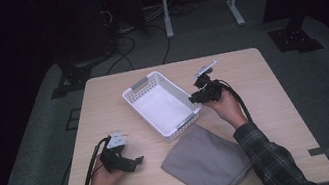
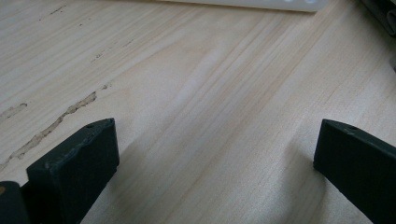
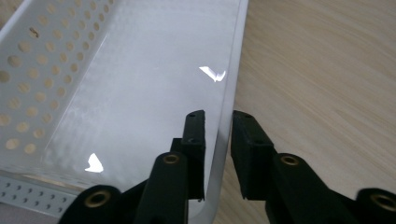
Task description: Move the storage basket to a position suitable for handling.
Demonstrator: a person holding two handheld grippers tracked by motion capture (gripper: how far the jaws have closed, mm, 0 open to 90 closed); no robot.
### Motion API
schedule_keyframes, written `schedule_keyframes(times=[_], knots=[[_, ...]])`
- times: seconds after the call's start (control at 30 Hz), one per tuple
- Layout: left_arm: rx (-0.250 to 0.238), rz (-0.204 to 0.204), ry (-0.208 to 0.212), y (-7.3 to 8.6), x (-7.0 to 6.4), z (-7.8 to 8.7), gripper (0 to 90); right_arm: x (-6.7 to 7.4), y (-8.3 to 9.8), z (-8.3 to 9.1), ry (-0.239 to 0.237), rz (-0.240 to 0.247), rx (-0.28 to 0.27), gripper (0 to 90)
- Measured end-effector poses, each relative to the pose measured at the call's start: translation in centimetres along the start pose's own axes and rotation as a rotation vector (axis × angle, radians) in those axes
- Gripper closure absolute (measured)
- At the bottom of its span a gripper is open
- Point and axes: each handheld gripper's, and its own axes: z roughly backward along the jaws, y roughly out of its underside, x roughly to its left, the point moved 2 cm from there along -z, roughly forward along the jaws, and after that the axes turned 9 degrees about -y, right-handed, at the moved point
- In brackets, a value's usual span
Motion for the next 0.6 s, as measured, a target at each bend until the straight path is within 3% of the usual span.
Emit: schedule_keyframes(times=[0.17, 0.4, 0.6], knots=[[0.0, 0.001, 0.0, 0.0, 0.0, 0.0, 0.0, -0.23, 0.1, -0.44, 0.003, -0.011, 0.007, 78.7], [-0.001, 0.001, 0.0, 0.0, 0.0, 0.0, 0.0, -0.42, -0.08, -0.55, 0.062, -0.036, -0.007, 84.0], [0.0, 0.0, 0.0, 0.0, 0.0, 0.0, 0.0, -0.81, -0.13, -0.55, 0.072, -0.052, -0.019, 84.3]])
